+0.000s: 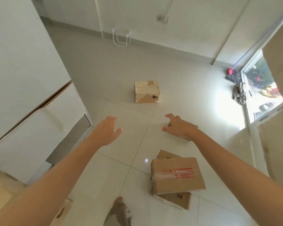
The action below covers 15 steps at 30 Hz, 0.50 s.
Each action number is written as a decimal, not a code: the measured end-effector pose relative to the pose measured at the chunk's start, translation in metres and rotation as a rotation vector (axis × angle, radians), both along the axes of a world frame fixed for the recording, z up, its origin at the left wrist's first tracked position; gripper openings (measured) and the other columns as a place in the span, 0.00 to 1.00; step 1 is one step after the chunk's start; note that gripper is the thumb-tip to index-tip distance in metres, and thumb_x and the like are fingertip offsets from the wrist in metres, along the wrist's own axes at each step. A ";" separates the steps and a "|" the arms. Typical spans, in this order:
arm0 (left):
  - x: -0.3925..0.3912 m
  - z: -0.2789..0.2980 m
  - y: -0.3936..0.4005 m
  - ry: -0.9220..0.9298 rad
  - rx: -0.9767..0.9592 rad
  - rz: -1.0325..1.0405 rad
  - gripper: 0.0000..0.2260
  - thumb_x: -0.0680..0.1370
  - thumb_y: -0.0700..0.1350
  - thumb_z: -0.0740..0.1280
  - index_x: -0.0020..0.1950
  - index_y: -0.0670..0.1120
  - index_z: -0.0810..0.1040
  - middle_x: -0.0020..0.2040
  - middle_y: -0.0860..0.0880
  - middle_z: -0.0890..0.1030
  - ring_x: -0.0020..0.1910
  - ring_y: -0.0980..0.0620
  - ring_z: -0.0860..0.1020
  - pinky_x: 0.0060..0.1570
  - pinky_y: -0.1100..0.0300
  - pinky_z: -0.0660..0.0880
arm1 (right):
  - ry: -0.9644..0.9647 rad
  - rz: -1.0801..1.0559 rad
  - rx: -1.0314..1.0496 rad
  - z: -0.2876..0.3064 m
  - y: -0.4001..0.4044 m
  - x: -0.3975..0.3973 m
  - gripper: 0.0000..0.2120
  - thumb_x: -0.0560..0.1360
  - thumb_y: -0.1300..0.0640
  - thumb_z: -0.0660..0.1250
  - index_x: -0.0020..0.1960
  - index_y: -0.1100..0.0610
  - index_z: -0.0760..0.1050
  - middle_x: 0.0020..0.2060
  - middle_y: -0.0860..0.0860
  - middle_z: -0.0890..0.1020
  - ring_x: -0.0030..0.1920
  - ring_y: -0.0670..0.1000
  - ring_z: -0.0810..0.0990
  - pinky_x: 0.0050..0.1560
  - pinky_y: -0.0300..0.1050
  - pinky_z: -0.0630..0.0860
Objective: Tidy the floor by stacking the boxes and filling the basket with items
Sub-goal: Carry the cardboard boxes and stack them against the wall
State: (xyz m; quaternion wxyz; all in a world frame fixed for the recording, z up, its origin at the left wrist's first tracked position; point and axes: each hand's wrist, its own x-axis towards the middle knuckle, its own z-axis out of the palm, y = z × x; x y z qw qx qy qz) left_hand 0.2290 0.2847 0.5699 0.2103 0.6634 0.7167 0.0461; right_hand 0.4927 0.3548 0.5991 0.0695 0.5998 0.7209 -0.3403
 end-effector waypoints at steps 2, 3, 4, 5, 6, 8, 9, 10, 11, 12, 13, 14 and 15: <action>-0.018 -0.003 0.033 -0.037 -0.039 -0.012 0.25 0.80 0.51 0.58 0.73 0.40 0.61 0.72 0.44 0.63 0.70 0.44 0.64 0.69 0.49 0.62 | 0.026 -0.053 -0.041 -0.011 0.022 -0.012 0.32 0.78 0.46 0.61 0.76 0.52 0.51 0.73 0.56 0.58 0.70 0.58 0.64 0.67 0.52 0.65; -0.026 -0.005 0.050 -0.042 -0.059 -0.021 0.24 0.80 0.51 0.58 0.73 0.40 0.61 0.73 0.44 0.63 0.70 0.44 0.64 0.69 0.49 0.61 | 0.043 -0.069 -0.059 -0.016 0.032 -0.016 0.31 0.78 0.46 0.61 0.75 0.52 0.52 0.74 0.55 0.58 0.70 0.58 0.64 0.68 0.53 0.65; -0.033 -0.007 0.066 -0.047 -0.075 -0.026 0.24 0.80 0.51 0.58 0.73 0.40 0.61 0.73 0.43 0.62 0.71 0.44 0.64 0.70 0.49 0.61 | 0.059 -0.082 -0.076 -0.022 0.042 -0.020 0.31 0.77 0.46 0.61 0.75 0.52 0.53 0.74 0.55 0.58 0.71 0.58 0.64 0.68 0.54 0.65; -0.038 -0.008 0.082 -0.055 -0.092 -0.028 0.24 0.80 0.50 0.58 0.73 0.40 0.61 0.73 0.43 0.62 0.71 0.44 0.63 0.70 0.49 0.61 | 0.075 -0.104 -0.094 -0.027 0.050 -0.023 0.31 0.77 0.45 0.62 0.75 0.52 0.54 0.74 0.54 0.58 0.71 0.58 0.64 0.69 0.55 0.65; -0.041 -0.011 0.097 -0.063 -0.109 -0.035 0.24 0.80 0.50 0.57 0.73 0.40 0.61 0.73 0.43 0.63 0.71 0.44 0.63 0.70 0.49 0.61 | 0.095 -0.129 -0.115 -0.033 0.059 -0.024 0.31 0.76 0.45 0.62 0.74 0.51 0.54 0.74 0.54 0.58 0.71 0.57 0.64 0.69 0.55 0.65; -0.043 -0.017 0.127 -0.075 -0.138 -0.074 0.24 0.80 0.51 0.57 0.73 0.41 0.61 0.72 0.42 0.63 0.70 0.44 0.64 0.70 0.49 0.61 | 0.126 -0.171 -0.150 -0.043 0.078 -0.024 0.32 0.75 0.44 0.63 0.74 0.51 0.55 0.74 0.53 0.58 0.71 0.56 0.64 0.69 0.56 0.65; -0.042 -0.021 0.142 -0.082 -0.149 -0.096 0.24 0.80 0.51 0.57 0.73 0.41 0.62 0.72 0.43 0.64 0.70 0.44 0.64 0.69 0.49 0.61 | 0.127 -0.196 -0.159 -0.049 0.090 -0.022 0.31 0.76 0.44 0.63 0.74 0.51 0.56 0.74 0.53 0.59 0.71 0.56 0.64 0.69 0.56 0.65; -0.041 -0.025 0.157 -0.090 -0.157 -0.114 0.23 0.80 0.51 0.57 0.73 0.41 0.62 0.72 0.43 0.64 0.70 0.45 0.64 0.69 0.49 0.61 | 0.125 -0.227 -0.167 -0.054 0.102 -0.021 0.31 0.76 0.45 0.63 0.74 0.52 0.57 0.73 0.54 0.60 0.70 0.56 0.65 0.68 0.56 0.66; -0.040 -0.028 0.173 -0.097 -0.164 -0.128 0.23 0.80 0.51 0.57 0.73 0.42 0.62 0.72 0.44 0.64 0.70 0.45 0.64 0.69 0.49 0.61 | 0.129 -0.263 -0.178 -0.061 0.115 -0.020 0.30 0.76 0.45 0.63 0.74 0.53 0.57 0.73 0.54 0.61 0.70 0.56 0.65 0.67 0.56 0.67; -0.039 -0.030 0.190 -0.105 -0.171 -0.135 0.23 0.80 0.51 0.57 0.72 0.42 0.62 0.72 0.44 0.64 0.70 0.45 0.64 0.69 0.50 0.61 | 0.141 -0.294 -0.188 -0.067 0.130 -0.019 0.30 0.76 0.46 0.63 0.73 0.53 0.58 0.72 0.55 0.62 0.69 0.56 0.66 0.67 0.56 0.68; -0.039 -0.033 0.207 -0.108 -0.175 -0.138 0.23 0.80 0.51 0.57 0.72 0.42 0.62 0.72 0.44 0.64 0.70 0.45 0.64 0.69 0.50 0.62 | 0.156 -0.322 -0.196 -0.073 0.146 -0.020 0.29 0.76 0.46 0.63 0.73 0.54 0.59 0.71 0.55 0.64 0.68 0.56 0.67 0.66 0.55 0.69; -0.039 -0.036 0.225 -0.110 -0.177 -0.140 0.23 0.80 0.51 0.57 0.72 0.42 0.62 0.72 0.44 0.64 0.70 0.45 0.64 0.69 0.51 0.62 | 0.181 -0.349 -0.200 -0.080 0.163 -0.021 0.28 0.77 0.47 0.63 0.73 0.54 0.60 0.71 0.55 0.65 0.67 0.56 0.68 0.65 0.54 0.70; -0.039 -0.038 0.243 -0.111 -0.178 -0.141 0.23 0.80 0.51 0.57 0.72 0.42 0.63 0.72 0.44 0.64 0.70 0.46 0.64 0.69 0.51 0.62 | 0.211 -0.377 -0.205 -0.086 0.180 -0.022 0.27 0.77 0.47 0.63 0.72 0.53 0.60 0.70 0.55 0.67 0.66 0.55 0.70 0.65 0.53 0.70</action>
